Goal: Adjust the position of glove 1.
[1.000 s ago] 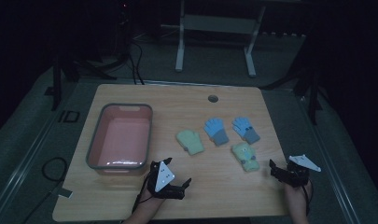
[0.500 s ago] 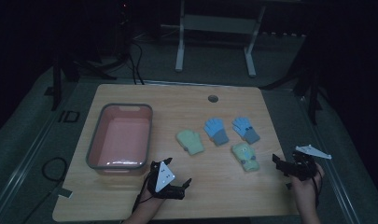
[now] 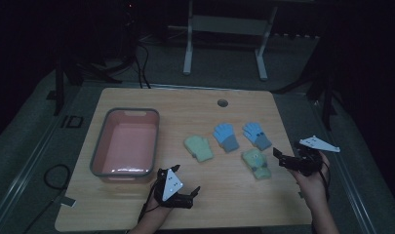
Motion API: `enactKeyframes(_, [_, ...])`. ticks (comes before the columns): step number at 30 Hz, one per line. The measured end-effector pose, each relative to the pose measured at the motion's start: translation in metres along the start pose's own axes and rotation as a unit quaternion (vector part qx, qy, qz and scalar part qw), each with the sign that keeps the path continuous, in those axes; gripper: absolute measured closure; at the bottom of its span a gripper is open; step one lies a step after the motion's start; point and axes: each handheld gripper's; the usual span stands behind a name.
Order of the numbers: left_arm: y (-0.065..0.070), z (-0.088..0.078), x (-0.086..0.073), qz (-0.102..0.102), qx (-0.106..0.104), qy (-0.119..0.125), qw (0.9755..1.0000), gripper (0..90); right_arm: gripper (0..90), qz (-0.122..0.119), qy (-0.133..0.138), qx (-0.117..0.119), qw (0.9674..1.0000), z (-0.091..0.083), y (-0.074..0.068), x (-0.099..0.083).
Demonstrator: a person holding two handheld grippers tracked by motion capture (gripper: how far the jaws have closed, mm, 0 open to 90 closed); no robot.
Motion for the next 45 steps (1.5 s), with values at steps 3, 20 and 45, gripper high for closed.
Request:
enactKeyframes(3, [0.000,0.000,0.000,-0.002,0.000,0.000,1.0000,2.3,13.2,-0.012,0.001,0.016,0.9998,0.003,-0.007,0.008])
enactKeyframes(20, [-0.001,0.000,0.000,-0.004,-0.002,0.000,1.0000,2.3,14.5,-0.056,0.000,0.110,0.9923,0.030,-0.058,0.036])
enactKeyframes(45, [-0.001,0.000,0.000,-0.001,-0.005,0.001,1.0000,2.3,27.0,-0.123,-0.039,0.173,0.9763,0.095,-0.139,0.040])
Point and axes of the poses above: each handheld gripper's, and its own axes: z roughly forward along the jaws, x roughly out of its top, y roughly to its right, and after that the axes turned 7 degrees about -x, right-handed
